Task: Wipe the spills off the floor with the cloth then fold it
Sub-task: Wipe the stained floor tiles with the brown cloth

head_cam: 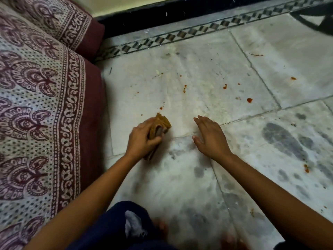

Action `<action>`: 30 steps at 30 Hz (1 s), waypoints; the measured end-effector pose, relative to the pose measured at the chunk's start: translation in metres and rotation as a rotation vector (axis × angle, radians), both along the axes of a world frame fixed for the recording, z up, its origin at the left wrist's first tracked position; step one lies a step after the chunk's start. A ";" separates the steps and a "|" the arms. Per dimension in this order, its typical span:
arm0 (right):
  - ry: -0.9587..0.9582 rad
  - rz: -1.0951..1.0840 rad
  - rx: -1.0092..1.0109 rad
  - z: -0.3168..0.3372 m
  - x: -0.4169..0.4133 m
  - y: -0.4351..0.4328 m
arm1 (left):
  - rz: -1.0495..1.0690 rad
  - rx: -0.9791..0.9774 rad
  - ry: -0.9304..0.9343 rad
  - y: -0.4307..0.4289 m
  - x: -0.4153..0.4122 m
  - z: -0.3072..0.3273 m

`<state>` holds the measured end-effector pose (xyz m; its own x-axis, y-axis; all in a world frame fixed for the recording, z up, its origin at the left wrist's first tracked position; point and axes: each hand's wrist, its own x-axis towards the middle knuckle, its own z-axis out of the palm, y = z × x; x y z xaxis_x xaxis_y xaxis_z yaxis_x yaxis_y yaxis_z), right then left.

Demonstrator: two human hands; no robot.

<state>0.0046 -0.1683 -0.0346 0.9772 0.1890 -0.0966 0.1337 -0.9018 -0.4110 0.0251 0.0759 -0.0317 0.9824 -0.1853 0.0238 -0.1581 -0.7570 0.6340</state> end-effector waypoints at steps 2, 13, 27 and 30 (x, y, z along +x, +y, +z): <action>0.058 0.030 -0.061 -0.004 0.013 0.005 | 0.051 0.060 -0.080 0.018 0.019 -0.001; 0.240 -0.031 -0.258 -0.050 0.038 0.004 | 0.244 0.406 0.065 0.024 0.091 -0.047; 0.313 -0.025 -0.308 -0.047 0.042 0.005 | -0.346 0.582 0.028 0.048 0.075 -0.046; 0.359 -0.018 -0.339 -0.044 0.046 0.006 | -0.197 0.580 0.200 0.033 0.110 -0.037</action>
<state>0.0501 -0.1626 -0.0790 0.8739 0.0719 -0.4808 0.0207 -0.9936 -0.1109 0.1353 0.1091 -0.0688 0.9037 -0.2906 -0.3145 -0.2504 -0.9544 0.1624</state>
